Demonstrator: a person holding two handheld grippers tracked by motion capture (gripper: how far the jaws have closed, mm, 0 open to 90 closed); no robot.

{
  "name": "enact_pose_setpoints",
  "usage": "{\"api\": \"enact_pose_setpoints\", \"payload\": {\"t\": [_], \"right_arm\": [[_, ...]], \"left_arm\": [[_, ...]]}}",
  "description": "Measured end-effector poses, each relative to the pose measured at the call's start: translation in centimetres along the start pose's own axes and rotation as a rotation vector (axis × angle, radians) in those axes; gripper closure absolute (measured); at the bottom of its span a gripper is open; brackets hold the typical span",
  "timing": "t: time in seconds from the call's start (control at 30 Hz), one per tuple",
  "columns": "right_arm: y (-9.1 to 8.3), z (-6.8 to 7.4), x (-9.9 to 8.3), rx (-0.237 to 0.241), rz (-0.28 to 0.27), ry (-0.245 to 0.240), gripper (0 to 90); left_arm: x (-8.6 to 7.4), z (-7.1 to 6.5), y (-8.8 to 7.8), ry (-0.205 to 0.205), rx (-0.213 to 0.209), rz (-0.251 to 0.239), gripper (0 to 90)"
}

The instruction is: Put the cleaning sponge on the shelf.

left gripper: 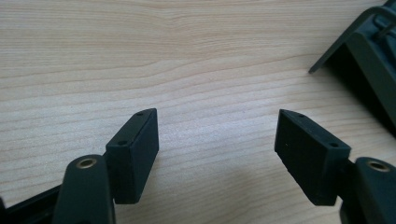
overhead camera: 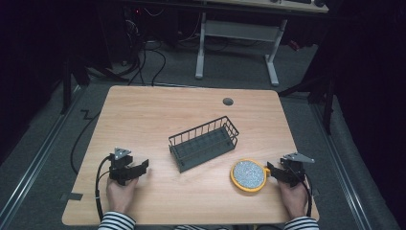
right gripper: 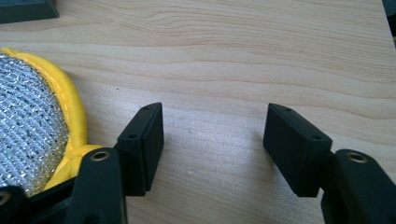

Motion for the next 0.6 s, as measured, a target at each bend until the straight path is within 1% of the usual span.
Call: {"api": "enact_pose_setpoints", "payload": {"t": [0.03,0.1,0.3,0.33,0.37,0.4,0.47,0.5,0.53,0.6], "right_arm": [[0.0,0.0,0.0,0.0,0.0,0.0,38.0],[0.02,0.06,0.01,0.007,0.005,-0.004,36.9],[0.01,0.1,-0.02,0.009,0.008,-0.006,34.5],[-0.01,0.09,-0.04,0.009,0.008,-0.005,34.5],[-0.01,0.1,-0.04,0.008,0.008,-0.005,34.5],[-0.01,0.09,-0.05,0.009,0.008,-0.005,34.6],[-0.06,0.09,-0.07,0.011,0.008,-0.003,37.1],[-0.13,0.02,-0.05,0.005,0.007,-0.006,40.8],[-0.26,0.06,-0.07,0.002,0.008,0.011,43.8],[-0.57,-0.09,-0.04,0.026,0.0,0.042,44.8]], "left_arm": [[0.0,0.0,0.0,0.0,0.0,0.0,31.3],[-0.16,-0.07,0.36,0.023,0.026,0.001,31.4],[-0.4,-0.29,0.61,0.04,0.045,0.003,30.7],[-0.51,-0.46,0.63,0.056,0.056,-0.007,30.6],[-0.66,-0.57,0.68,0.063,0.065,-0.024,30.6],[-0.69,-0.65,0.64,0.077,0.075,-0.02,31.0],[-0.73,-0.84,0.65,0.092,0.089,-0.021,30.7],[-0.74,-0.91,0.65,0.095,0.095,-0.021,30.7],[-0.77,-0.94,0.61,0.097,0.098,-0.019,30.7],[-0.79,-0.94,0.58,0.095,0.097,-0.019,30.5]]}}
Point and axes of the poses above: each handheld gripper's, and its own axes: y roughly forward along the jaws, x roughly out of its top, z roughly to its left, the point moved 3 cm from there along y, roughly forward along the jaws, and after that the axes turned 15 degrees about x, right-handed, at the moved point
